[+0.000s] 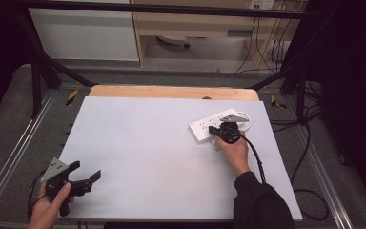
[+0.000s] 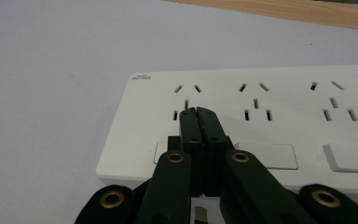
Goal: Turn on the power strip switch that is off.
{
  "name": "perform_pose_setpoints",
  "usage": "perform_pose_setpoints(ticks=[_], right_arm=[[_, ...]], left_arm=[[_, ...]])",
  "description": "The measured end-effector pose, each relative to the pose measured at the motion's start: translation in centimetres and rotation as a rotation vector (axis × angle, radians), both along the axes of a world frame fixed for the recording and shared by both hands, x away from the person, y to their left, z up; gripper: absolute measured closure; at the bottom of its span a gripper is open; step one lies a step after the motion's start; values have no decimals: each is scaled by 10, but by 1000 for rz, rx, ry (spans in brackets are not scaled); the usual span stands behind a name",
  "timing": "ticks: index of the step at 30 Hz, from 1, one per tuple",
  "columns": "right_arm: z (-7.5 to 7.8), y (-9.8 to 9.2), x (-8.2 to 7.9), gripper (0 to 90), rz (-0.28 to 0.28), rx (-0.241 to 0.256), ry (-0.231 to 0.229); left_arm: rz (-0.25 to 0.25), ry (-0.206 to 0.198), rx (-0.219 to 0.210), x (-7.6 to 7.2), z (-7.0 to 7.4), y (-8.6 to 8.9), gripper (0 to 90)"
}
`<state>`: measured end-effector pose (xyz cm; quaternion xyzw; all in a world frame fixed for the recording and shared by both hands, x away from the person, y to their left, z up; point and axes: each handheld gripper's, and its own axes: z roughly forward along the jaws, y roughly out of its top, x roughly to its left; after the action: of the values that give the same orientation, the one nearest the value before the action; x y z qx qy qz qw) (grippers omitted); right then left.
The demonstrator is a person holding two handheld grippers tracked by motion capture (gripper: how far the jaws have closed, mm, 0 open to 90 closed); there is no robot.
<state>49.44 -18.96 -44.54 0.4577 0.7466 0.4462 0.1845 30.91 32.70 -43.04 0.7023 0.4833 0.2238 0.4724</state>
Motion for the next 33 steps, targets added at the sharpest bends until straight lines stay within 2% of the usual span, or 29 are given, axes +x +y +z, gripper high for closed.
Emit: perform_pose_setpoints(ticks=[7,8,10,13,22,33], right_arm=[[0,0,0,900,-4,1,1],[-1,0,0,900,-10,-15,0],[-2,-2,1,900,-18,-6,2],[-1,-1,1,900,-12,-19,0],[-1,0,0,900,-4,-19,-2],[3,0,-2,900,0,-18,-28]], left_arm=[[2,-1,1,0,0,0,61],[1,0,0,0,0,0,61],[2,-1,0,0,0,0,61],[-1,3,2,0,0,0,61],[1,0,-1,0,0,0,61],[1,0,2,0,0,1,61]])
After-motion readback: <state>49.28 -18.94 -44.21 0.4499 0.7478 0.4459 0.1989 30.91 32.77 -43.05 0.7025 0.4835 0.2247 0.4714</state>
